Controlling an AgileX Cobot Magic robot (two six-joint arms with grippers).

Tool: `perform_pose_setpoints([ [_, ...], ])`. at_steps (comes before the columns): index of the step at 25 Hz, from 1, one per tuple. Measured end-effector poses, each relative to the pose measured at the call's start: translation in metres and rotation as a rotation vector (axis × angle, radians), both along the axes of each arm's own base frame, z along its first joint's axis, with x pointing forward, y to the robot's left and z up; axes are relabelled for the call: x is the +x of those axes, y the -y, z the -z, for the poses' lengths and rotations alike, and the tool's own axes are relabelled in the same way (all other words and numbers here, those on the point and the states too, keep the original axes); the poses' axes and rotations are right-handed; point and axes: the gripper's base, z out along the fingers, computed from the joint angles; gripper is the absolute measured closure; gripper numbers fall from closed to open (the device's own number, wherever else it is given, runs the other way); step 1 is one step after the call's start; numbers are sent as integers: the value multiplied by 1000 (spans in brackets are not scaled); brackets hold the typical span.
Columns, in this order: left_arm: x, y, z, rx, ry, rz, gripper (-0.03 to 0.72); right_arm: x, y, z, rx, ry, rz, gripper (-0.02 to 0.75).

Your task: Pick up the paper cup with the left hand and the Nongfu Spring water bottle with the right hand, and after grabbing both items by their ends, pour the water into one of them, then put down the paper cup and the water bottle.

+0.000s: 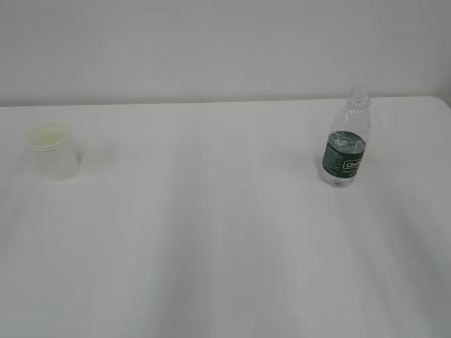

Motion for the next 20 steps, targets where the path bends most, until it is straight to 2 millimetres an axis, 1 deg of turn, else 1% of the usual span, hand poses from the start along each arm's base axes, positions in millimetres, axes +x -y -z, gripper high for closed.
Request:
perform_pose_setpoints([
  [8, -25, -8, -15, -33, -123, -44, 165, -25, 5, -4, -36, -6, -11, 150],
  [11, -33, -11, -18, -20, -175, -57, 165, -34, 6, -3, -50, -18, -15, 150],
  [15, -39, -11, -16, 6, -265, -50, 165, -44, 9, -1, -93, -45, -15, 150],
  [20, -42, -9, -5, 2, -392, -26, 165, -59, 12, 3, -114, -91, -17, 150],
])
